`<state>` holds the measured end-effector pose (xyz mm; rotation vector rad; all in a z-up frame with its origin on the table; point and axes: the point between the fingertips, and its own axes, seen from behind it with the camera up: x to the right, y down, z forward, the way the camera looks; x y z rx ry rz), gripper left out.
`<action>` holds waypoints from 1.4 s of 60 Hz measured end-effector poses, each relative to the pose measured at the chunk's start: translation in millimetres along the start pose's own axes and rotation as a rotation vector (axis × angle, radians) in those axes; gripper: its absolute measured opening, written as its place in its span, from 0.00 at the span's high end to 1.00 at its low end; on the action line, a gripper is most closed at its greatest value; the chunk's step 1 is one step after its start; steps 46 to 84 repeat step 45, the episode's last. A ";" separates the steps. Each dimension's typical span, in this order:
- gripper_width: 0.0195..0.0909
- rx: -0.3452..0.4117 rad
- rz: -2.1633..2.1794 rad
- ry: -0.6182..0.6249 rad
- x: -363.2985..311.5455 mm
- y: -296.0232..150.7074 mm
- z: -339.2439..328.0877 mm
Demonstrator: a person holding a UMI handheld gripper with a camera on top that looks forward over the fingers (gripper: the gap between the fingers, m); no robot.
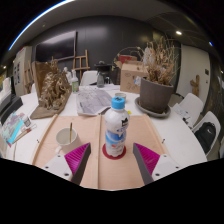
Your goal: Pour water
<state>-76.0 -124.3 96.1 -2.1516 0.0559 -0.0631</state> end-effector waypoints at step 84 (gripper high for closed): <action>0.08 -0.010 -0.048 0.080 -85.1 -2.0 -238.9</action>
